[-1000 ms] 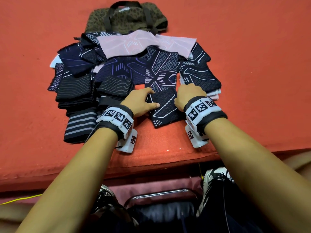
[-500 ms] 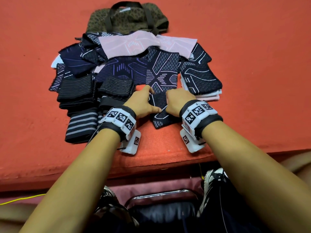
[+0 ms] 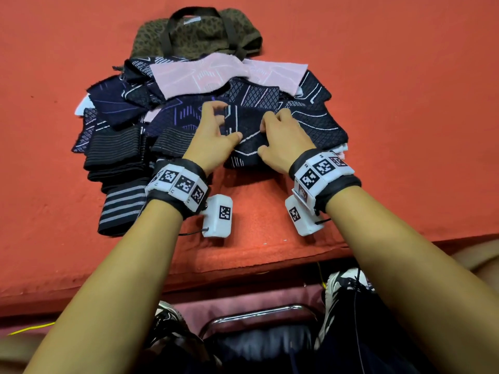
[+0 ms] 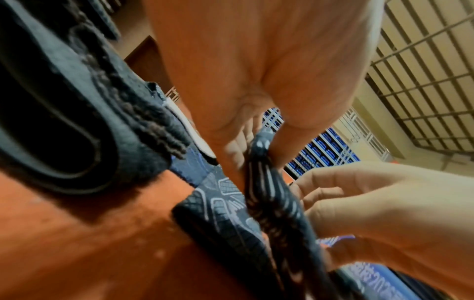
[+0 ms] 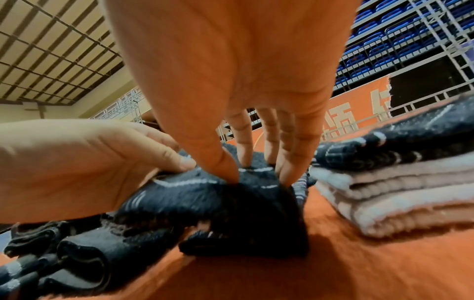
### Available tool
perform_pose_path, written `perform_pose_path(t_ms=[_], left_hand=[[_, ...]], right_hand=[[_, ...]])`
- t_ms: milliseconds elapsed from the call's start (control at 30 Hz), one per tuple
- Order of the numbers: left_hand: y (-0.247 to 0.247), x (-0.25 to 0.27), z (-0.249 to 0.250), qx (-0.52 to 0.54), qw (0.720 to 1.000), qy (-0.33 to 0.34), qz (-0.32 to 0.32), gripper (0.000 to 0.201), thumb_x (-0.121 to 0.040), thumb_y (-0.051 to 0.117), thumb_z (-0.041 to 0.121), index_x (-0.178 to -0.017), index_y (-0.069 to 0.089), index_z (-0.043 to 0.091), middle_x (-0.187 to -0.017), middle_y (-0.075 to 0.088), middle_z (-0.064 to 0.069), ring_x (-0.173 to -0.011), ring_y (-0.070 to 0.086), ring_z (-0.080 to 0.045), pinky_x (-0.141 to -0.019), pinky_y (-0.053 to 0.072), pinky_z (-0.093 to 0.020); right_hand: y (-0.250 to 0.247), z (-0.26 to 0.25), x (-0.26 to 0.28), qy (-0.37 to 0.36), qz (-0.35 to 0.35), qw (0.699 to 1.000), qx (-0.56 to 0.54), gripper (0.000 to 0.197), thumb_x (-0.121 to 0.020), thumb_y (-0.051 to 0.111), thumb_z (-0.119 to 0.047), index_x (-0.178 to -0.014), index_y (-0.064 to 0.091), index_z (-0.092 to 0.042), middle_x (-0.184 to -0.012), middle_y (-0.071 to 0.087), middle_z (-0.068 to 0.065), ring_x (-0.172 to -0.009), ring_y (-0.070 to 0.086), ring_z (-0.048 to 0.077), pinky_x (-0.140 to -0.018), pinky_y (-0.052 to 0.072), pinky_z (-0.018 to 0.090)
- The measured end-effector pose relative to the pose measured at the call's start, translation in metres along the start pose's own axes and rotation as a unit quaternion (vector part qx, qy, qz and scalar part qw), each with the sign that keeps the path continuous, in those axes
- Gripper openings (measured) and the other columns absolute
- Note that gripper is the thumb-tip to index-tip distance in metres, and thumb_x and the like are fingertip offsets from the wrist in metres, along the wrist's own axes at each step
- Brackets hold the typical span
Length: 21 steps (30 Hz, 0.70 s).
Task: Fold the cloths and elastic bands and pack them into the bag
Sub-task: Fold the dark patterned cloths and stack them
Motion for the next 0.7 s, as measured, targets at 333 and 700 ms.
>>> perform_pose_path(t_ms=[333, 700], left_hand=[[0.017, -0.020, 0.031, 0.103, 0.994, 0.023, 0.036, 0.047, -0.083, 0.054, -0.009, -0.118, 0.034, 0.015, -0.121, 0.061, -0.018, -0.084, 0.067, -0.015, -0.061, 0.053, -0.028], [0.025, -0.024, 0.024, 0.142, 0.990, 0.003, 0.021, 0.041, -0.077, 0.062, 0.002, -0.097, 0.033, 0.023, -0.104, 0.055, -0.021, -0.084, 0.060, -0.026, -0.064, 0.053, -0.037]], right_hand=[[-0.025, 0.025, -0.004, 0.068, 0.081, 0.980, -0.170, 0.026, -0.095, 0.040, -0.017, -0.118, 0.036, -0.005, -0.107, 0.058, 0.019, -0.093, 0.056, 0.039, -0.081, 0.044, 0.042], [-0.028, 0.043, -0.011, 0.086, 0.121, 0.979, -0.137, 0.027, -0.088, 0.041, -0.008, -0.113, 0.044, -0.003, -0.108, 0.058, 0.020, -0.098, 0.055, 0.039, -0.078, 0.041, 0.039]])
Point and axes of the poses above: each hand's wrist, its own x-axis away from the middle knuckle, its own y-axis out of the palm, z = x × y, the point moved 6 cm from there along -x, towards the middle knuckle
